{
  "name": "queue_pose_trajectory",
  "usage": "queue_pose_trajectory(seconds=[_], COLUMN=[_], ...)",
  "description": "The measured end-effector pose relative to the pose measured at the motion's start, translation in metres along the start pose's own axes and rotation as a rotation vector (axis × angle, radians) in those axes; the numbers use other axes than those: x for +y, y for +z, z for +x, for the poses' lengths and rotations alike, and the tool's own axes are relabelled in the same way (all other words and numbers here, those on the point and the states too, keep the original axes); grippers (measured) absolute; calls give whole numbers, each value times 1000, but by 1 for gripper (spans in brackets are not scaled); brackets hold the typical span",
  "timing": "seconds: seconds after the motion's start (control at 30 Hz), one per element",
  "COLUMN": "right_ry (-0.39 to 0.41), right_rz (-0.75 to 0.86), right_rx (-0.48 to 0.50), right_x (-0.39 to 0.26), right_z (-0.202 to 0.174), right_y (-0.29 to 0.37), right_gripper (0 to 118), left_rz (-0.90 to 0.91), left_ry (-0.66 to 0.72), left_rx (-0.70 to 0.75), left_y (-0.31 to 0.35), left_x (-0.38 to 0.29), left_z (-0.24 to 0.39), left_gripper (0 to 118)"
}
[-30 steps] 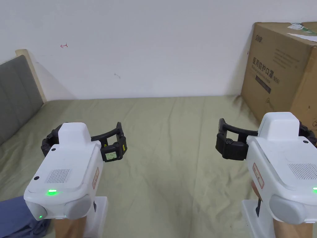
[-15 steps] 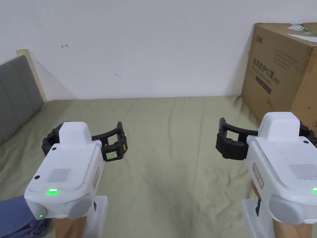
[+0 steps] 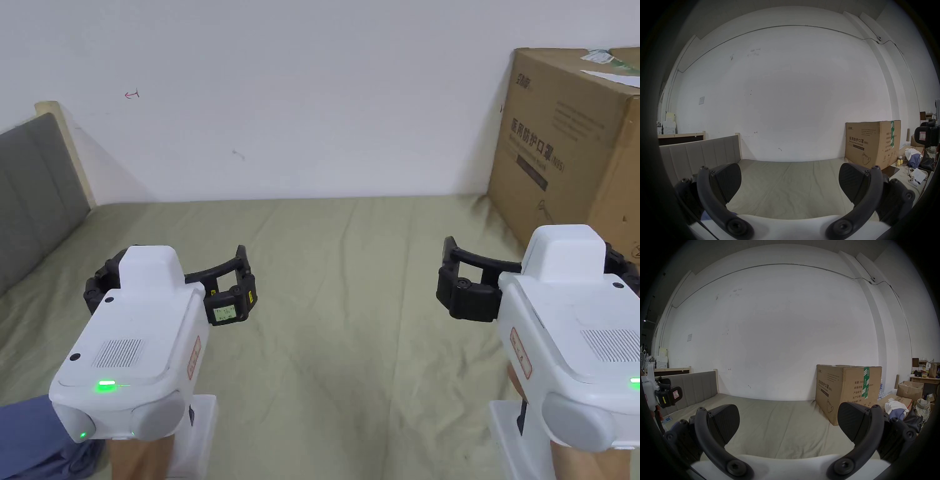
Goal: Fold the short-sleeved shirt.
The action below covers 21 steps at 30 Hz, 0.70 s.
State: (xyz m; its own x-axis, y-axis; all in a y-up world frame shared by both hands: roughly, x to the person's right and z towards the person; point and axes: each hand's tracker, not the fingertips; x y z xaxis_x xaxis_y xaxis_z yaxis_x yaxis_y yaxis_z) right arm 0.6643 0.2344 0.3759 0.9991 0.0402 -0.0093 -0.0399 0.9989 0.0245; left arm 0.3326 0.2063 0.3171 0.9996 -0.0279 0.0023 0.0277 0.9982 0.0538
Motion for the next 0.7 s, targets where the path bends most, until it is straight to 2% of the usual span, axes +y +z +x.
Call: queue_pose_trajectory(seconds=[0.7], right_ry=[14], right_rz=[-5], right_rx=[-6], right_x=[-1], right_z=[-3], right_y=[-1], right_gripper=[118], left_rz=[0], left_ry=[-13], left_rx=[-5], left_y=[0], left_x=[0], left_z=[2], left_gripper=[118])
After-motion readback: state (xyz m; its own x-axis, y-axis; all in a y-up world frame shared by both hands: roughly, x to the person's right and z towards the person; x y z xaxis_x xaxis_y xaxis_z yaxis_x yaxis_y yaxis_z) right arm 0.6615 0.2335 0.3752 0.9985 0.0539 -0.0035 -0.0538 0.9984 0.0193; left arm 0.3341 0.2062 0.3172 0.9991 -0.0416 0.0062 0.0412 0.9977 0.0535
